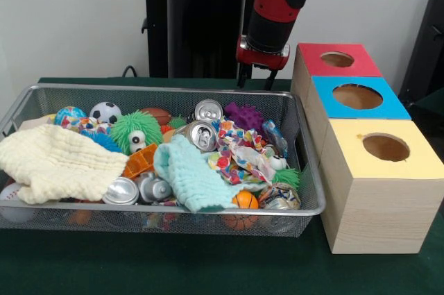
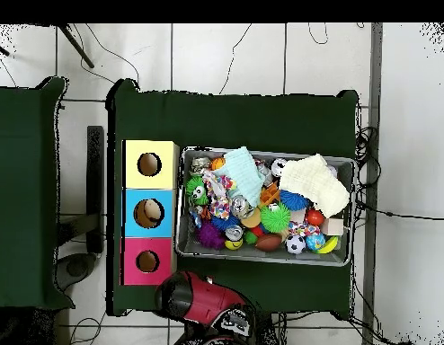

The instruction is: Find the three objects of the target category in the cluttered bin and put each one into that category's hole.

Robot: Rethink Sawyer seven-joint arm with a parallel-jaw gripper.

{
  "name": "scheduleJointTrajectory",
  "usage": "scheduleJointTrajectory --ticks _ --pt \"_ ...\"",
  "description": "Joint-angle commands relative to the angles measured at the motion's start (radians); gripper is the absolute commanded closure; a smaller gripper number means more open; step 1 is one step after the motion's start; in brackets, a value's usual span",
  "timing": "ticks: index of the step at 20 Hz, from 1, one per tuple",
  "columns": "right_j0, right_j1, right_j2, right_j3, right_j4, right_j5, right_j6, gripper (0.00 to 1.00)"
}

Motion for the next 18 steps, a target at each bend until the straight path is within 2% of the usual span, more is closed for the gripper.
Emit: scheduleJointTrajectory --ticks 1,18 --pt "-0.032 -0.009 0.092 -0.046 0.04 -0.043 0.24 0.0" --pt "-0.023 -0.002 0.086 -0.043 0.049 -0.056 0.254 0.0"
